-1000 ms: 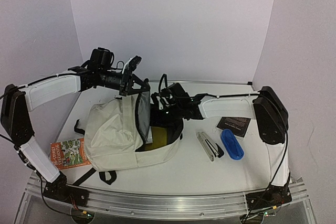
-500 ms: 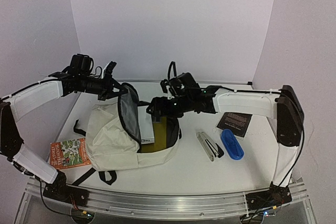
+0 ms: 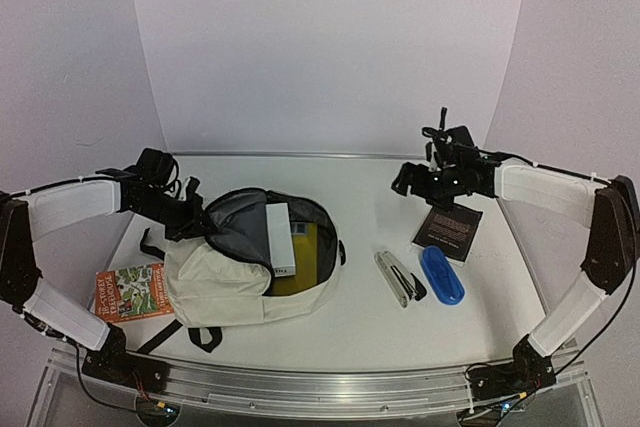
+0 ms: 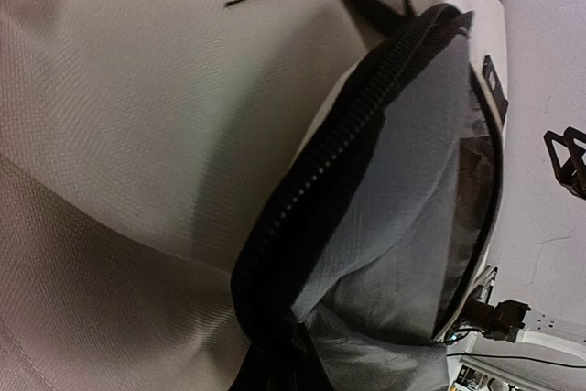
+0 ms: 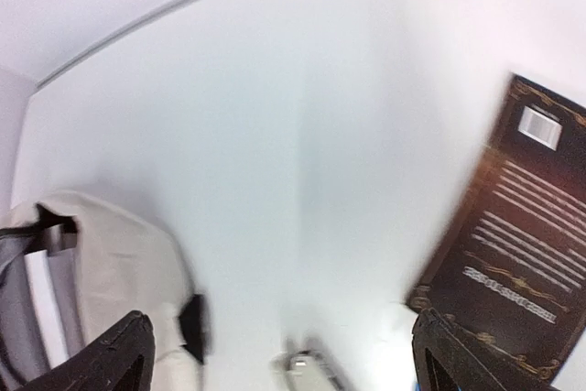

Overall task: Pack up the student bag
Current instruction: Move the student bag to the center of the board.

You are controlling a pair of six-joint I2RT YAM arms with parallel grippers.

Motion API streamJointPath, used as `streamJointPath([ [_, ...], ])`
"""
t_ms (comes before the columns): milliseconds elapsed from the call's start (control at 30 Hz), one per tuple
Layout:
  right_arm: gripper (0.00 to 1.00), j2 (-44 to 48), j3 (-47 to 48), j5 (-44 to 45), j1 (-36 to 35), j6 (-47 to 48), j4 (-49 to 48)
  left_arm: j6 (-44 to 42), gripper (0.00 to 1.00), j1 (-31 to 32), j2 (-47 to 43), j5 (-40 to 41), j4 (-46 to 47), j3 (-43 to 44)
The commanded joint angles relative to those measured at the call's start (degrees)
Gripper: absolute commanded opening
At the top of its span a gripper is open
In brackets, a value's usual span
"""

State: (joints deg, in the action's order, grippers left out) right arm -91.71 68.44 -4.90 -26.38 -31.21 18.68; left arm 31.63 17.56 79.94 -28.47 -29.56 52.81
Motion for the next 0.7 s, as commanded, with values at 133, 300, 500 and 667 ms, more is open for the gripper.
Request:
streamJointPath([
  [133, 0.97, 5.10, -11.59, -1.18, 15.44, -0.69, 1.55, 0.11, 0.00, 0.11, 4.63, -0.87, 13.22, -6.81],
  [300, 0.93, 3.70, -16.77, -2.23, 22.40, -0.47, -0.54, 1.18, 0.00, 0.24, 9.02, -4.80, 22.83, -8.97],
  [500, 0.84, 1.74, -21.24, -4.64, 25.59, -0.85, -4.67, 3.69, 0.00, 1.11, 15.24, -7.65, 33.46, -6.57],
  [667, 0.72, 0.00, -22.91, -8.92, 25.65, -2.04, -8.91, 4.79, 0.00, 1.76, 21.39, -9.60, 39.55, 0.16],
])
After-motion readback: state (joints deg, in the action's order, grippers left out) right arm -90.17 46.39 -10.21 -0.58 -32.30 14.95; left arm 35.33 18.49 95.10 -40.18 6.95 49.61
